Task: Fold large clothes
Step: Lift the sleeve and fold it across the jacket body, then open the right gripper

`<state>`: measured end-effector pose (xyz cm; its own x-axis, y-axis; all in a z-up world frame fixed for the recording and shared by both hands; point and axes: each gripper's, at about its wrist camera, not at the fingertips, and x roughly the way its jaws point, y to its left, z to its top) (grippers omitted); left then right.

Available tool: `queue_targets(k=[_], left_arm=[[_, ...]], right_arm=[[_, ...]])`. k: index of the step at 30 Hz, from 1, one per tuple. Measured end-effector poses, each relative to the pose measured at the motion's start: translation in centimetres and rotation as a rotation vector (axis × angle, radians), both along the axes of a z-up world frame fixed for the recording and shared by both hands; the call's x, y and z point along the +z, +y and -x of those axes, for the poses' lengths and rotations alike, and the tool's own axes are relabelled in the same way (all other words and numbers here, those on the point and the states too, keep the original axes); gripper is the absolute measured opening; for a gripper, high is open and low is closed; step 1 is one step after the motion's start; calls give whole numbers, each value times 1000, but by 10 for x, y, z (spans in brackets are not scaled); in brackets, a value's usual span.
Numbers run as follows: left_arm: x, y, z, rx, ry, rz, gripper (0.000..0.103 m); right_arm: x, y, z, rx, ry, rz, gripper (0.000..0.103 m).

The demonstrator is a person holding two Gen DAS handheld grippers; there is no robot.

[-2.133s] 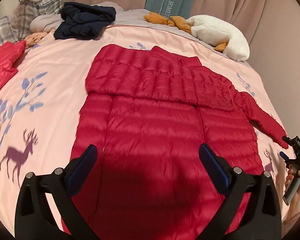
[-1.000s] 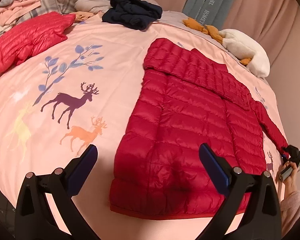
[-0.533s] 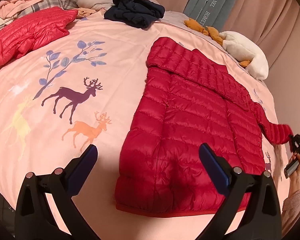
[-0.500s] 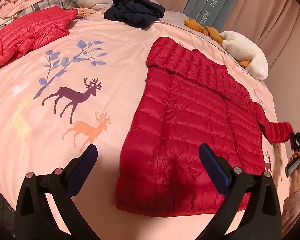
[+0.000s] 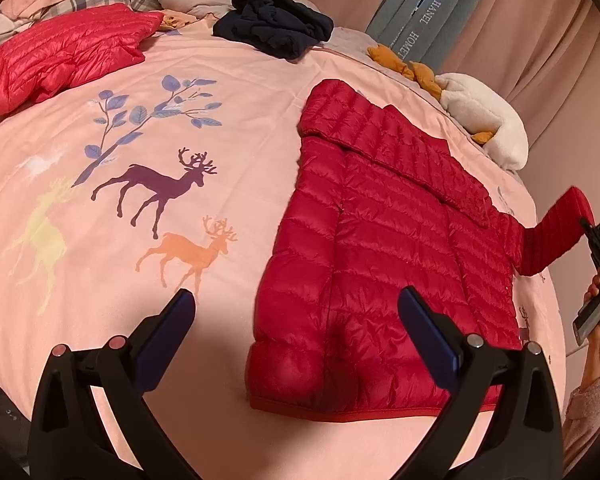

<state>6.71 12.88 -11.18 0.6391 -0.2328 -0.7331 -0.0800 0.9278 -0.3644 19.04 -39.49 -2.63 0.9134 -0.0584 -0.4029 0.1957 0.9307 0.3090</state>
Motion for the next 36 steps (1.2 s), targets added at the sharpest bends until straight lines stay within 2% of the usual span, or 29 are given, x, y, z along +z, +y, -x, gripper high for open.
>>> queue_targets(k=[8, 14, 26, 36], left_arm=[[3, 7, 6, -15, -17, 33, 102], [1, 13, 10, -18, -24, 52, 102], [-3, 27, 12, -19, -29, 102, 102], [2, 33, -3, -32, -58, 119, 102]], right_arm=[[9, 87, -6, 189, 31, 136, 3], [4, 138, -7, 282, 67, 218, 3], [-23, 213, -35, 382, 153, 291, 3], [-50, 266, -57, 455, 227, 360, 3]])
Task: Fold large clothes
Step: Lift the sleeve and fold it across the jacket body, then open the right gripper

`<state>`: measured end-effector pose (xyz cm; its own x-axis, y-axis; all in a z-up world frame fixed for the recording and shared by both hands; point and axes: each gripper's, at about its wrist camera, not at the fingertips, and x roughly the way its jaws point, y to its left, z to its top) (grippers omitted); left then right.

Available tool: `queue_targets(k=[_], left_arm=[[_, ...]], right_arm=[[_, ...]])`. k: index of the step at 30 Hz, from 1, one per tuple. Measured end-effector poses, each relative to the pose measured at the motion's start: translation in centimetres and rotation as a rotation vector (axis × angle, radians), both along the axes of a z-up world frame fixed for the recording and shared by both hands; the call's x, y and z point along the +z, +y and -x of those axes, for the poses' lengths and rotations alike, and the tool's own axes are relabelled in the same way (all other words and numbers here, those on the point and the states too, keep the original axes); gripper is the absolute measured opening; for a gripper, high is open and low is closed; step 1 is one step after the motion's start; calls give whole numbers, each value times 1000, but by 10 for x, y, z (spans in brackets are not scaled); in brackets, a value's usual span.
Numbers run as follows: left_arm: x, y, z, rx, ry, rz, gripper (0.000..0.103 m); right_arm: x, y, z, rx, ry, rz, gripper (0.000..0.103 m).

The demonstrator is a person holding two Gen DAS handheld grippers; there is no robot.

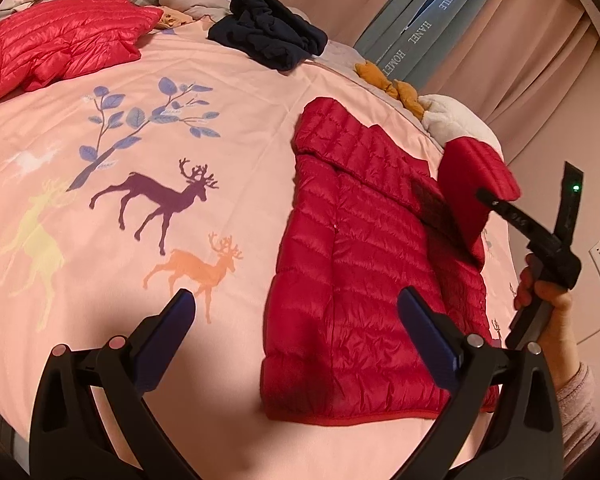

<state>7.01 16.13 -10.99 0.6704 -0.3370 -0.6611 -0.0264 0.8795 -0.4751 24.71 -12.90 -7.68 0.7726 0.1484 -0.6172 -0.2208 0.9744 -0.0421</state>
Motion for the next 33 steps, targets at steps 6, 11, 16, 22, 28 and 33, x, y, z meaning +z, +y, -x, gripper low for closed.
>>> queue_targets(k=[6, 11, 16, 22, 28, 33], left_arm=[[-3, -1, -7, -13, -1, 7, 102], [-9, -2, -13, -22, 12, 11, 102], [-10, -2, -19, -27, 14, 12, 102], [-8, -5, -26, -38, 9, 12, 102], [-4, -12, -35, -52, 2, 4, 102], [-4, -18, -43, -63, 3, 2, 102]], right_arm=[[-16, 24, -10, 34, 28, 72, 4], [-31, 37, -17, 54, 54, 125, 4], [-44, 47, -22, 73, 77, 172, 5], [-58, 56, -26, 102, 114, 200, 6], [-67, 59, -30, 117, 134, 199, 8], [-72, 61, -33, 128, 148, 195, 10]])
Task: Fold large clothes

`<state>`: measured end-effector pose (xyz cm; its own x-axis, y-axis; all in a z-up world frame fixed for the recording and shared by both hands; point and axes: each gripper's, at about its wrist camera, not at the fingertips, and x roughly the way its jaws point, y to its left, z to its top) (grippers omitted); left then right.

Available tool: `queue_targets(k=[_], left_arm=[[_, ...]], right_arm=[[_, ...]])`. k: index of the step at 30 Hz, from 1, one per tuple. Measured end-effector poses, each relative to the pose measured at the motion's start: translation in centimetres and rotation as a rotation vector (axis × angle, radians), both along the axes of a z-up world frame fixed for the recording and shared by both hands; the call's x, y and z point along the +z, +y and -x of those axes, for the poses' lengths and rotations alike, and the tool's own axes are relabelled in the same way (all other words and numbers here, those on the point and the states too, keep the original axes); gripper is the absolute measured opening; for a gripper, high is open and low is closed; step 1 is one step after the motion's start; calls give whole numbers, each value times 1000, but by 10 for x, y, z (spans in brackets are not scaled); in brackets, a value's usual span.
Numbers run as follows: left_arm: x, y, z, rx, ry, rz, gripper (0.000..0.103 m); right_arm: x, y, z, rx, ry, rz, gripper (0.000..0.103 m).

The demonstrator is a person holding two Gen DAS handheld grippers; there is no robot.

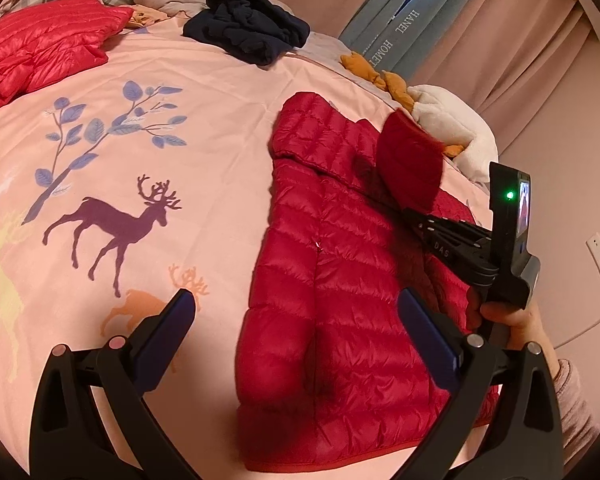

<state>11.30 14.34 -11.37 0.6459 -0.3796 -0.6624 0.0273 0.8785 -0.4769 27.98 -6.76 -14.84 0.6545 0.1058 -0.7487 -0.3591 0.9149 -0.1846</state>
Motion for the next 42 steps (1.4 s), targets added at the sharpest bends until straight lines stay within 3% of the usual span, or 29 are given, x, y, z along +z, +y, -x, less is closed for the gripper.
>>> queue_targets(k=[11, 16, 36, 42], left_arm=[[0, -7, -15, -11, 10, 5, 102], [4, -11, -27, -28, 4, 41, 102], [6, -16, -32, -41, 19, 79, 102], [2, -14, -35, -46, 42, 121, 102]], right_arm=[[-4, 1, -3, 16, 18, -36, 18], [-4, -1, -3, 20, 23, -62, 38], [4, -9, 17, 86, 52, -124, 68], [17, -15, 45, 159, 71, -235, 76]])
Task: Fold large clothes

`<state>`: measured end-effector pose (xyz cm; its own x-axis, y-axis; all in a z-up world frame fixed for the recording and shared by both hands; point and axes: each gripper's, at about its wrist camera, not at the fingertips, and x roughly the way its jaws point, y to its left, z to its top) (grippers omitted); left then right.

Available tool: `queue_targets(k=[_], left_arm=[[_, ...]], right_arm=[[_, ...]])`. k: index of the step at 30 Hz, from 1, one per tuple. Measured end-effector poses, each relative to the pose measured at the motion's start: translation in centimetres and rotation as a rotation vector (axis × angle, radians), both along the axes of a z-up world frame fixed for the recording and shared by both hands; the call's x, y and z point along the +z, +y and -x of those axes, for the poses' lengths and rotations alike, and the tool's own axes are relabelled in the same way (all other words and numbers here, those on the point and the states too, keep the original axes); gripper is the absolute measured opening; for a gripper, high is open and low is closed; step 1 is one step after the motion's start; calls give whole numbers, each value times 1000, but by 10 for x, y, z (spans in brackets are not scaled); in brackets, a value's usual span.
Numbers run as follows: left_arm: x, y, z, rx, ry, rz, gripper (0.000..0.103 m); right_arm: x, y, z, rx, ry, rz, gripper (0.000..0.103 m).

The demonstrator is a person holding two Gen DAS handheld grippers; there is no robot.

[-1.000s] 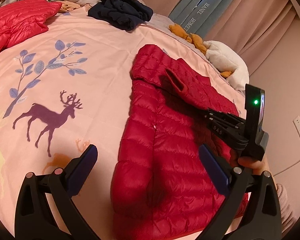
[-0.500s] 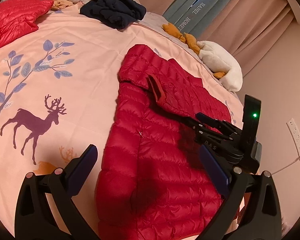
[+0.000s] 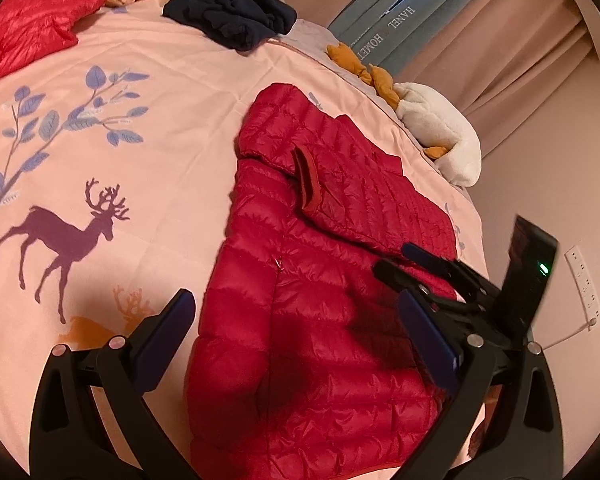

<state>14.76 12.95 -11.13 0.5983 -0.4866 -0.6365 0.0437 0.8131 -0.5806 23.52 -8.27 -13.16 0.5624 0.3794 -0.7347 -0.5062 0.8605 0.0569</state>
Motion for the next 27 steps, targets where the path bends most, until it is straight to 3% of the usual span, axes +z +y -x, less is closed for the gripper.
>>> queue_targets(k=[8, 16, 23, 27], left_arm=[[-10, 11, -10, 11, 40, 121, 102], [-15, 23, -42, 65, 50, 232, 102], [-15, -17, -80, -27, 53, 241, 102], [-23, -47, -103, -42, 74, 172, 102]], right_arm=[[4, -51, 43, -135, 30, -137, 82], [-4, -128, 83, -362, 40, -399, 87], [-20, -151, 99, -417, 78, -480, 87], [-18, -152, 106, -410, 65, -496, 87]])
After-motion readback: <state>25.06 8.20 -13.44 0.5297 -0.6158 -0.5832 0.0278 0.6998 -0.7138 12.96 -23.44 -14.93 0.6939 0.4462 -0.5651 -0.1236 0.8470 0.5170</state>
